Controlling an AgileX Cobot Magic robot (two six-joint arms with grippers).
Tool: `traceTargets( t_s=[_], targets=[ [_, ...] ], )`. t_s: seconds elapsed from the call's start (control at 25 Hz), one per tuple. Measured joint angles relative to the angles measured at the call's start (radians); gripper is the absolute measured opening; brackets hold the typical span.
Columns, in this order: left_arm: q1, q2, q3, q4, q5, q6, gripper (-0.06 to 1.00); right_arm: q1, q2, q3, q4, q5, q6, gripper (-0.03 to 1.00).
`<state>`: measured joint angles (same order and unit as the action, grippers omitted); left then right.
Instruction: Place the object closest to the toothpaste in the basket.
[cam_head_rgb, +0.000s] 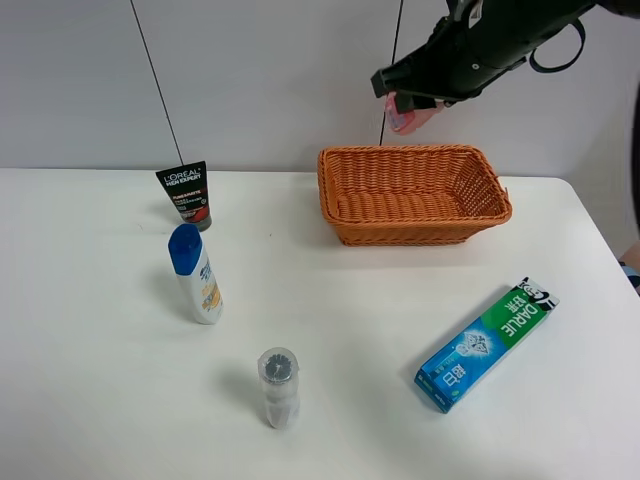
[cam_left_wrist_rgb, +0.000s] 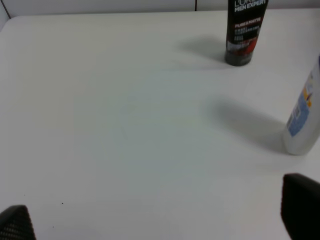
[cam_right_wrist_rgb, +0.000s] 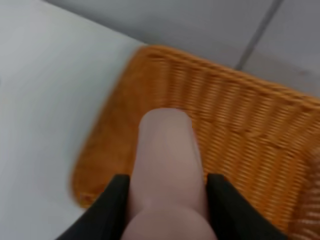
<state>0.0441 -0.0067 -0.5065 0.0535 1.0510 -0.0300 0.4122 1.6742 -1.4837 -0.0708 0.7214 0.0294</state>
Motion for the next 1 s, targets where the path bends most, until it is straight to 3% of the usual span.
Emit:
traceTargets(
  t_s=[0.16,0.4,0.6,0.76,1.0],
  targets=[
    [0.000,0.000,0.000,0.000,0.000,0.000,0.99,-0.051,0.100,0.000,-0.012,-0.008,-0.022,0.34],
    [0.000,0.000,0.000,0.000,0.000,0.000,0.99,-0.052,0.226,0.000,-0.033,-0.062,-0.054,0.36],
    [0.000,0.000,0.000,0.000,0.000,0.000,0.99,-0.052,0.246,0.000,-0.078,-0.133,-0.029,0.68],
    [0.000,0.000,0.000,0.000,0.000,0.000,0.99,-0.052,0.211,0.000,-0.128,-0.104,0.058,0.74],
    [0.000,0.000,0.000,0.000,0.000,0.000,0.99,-0.052,-0.008,0.000,-0.117,0.013,0.087,0.75]
  ],
)
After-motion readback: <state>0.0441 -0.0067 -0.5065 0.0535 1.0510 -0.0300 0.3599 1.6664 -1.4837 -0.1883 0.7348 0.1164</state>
